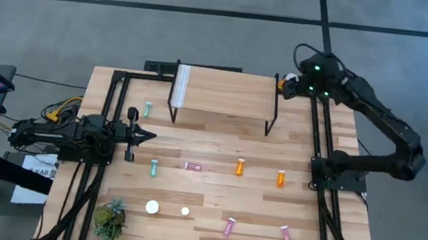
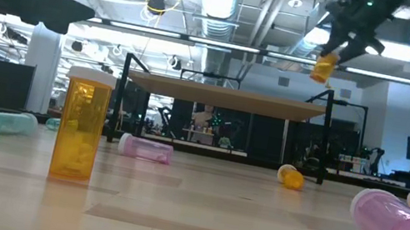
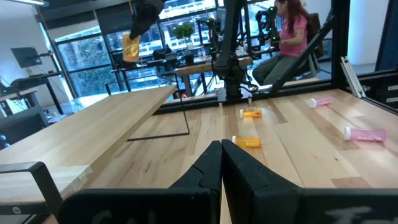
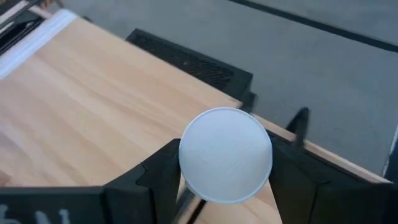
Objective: Pick and place medicine bottles onto shelf by color
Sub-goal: Put the top large orange pill bottle on the shelf
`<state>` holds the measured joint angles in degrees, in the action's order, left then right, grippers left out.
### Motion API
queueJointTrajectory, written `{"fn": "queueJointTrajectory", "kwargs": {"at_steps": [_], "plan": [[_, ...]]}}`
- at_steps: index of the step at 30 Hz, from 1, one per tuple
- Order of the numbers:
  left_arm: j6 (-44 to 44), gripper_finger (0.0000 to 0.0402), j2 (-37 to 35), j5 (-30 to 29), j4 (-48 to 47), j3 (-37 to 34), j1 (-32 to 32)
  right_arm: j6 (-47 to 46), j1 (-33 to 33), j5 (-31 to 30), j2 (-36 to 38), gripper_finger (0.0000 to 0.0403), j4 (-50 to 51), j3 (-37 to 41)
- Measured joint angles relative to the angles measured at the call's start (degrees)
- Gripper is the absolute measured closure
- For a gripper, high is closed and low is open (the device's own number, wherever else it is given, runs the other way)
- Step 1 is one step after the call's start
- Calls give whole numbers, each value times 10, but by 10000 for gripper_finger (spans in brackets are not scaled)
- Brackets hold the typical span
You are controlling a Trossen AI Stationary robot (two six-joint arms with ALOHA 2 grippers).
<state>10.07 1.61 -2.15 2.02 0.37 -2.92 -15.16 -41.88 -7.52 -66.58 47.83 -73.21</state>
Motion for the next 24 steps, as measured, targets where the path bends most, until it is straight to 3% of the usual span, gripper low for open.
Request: {"fn": "queueJointTrajectory", "kwargs": {"at_steps": [7,15,24], "plan": [[0,401,0,0,0,0,0,5,18,1,-98,182,16,-87],[0,401,0,0,0,0,0,16,18,1,-209,180,107,-210],[0,401,0,0,0,0,0,25,12,2,-295,179,156,-268]]}}
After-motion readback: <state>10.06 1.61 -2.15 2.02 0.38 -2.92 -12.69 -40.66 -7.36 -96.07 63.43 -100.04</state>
